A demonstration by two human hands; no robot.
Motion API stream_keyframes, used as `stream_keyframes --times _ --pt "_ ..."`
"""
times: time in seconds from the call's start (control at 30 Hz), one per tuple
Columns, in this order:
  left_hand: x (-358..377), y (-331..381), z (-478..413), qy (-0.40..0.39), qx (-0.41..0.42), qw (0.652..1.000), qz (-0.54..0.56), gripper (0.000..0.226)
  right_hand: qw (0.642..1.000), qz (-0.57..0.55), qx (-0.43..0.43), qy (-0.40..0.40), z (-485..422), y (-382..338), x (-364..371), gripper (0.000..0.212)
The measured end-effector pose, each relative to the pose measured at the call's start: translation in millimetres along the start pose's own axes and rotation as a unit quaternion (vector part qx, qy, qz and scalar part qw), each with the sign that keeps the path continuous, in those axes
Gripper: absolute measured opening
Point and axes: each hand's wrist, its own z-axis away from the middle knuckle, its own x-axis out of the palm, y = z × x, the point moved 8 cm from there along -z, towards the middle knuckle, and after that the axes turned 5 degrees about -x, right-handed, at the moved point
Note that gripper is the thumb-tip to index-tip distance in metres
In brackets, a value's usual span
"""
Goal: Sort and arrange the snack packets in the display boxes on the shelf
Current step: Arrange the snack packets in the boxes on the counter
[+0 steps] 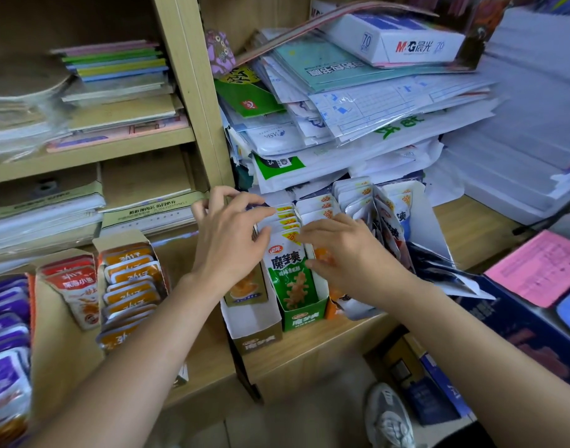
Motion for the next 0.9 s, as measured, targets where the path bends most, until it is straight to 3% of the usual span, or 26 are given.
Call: stream_keyframes --times 0.13,0.23,0.37,0.43,0.5,0.63,0.73,0.9 --pt "-16.6 5.7 5.2 0.052 0.057 0.995 0.056 0.014 0.993 -0.003 0.006 0.116 8.2 9.2 -32.0 0.027" --pt "-20.7 20.0 16.4 0.051 0.095 0.989 0.103 0.011 0.989 -0.013 0.03 0.146 20.8 23.5 -52.3 0.022" --pt "-7.4 56.0 47.5 -0.094 0.127 0.964 0.213 0.037 0.989 -0.07 0.069 0.106 43.8 44.7 -68.5 0.023" --pt "1.6 82.8 68.1 -0.158 0.168 0.951 0.208 0.051 0.986 -0.112 0.094 0.082 57.5 50.4 -70.5 0.03" --pt "12.3 102.9 82.7 -0.177 0.19 0.946 0.194 0.049 0.983 -0.15 0.104 0.036 68.2 49.7 -67.1 0.037" --pt "18.5 116.5 84.7 -0.116 0.17 0.957 0.204 0.014 0.983 -0.155 0.081 -0.056 82.8 44.3 -54.5 0.036" --pt "15.3 111.3 74.9 -0.087 0.13 0.964 0.217 0.007 0.995 -0.079 0.047 -0.032 83.7 42.6 -50.1 0.031" --pt "6.9 91.6 51.1 -0.037 0.021 0.97 0.238 0.007 0.997 -0.064 0.04 0.006 74.8 51.8 -47.1 0.034"
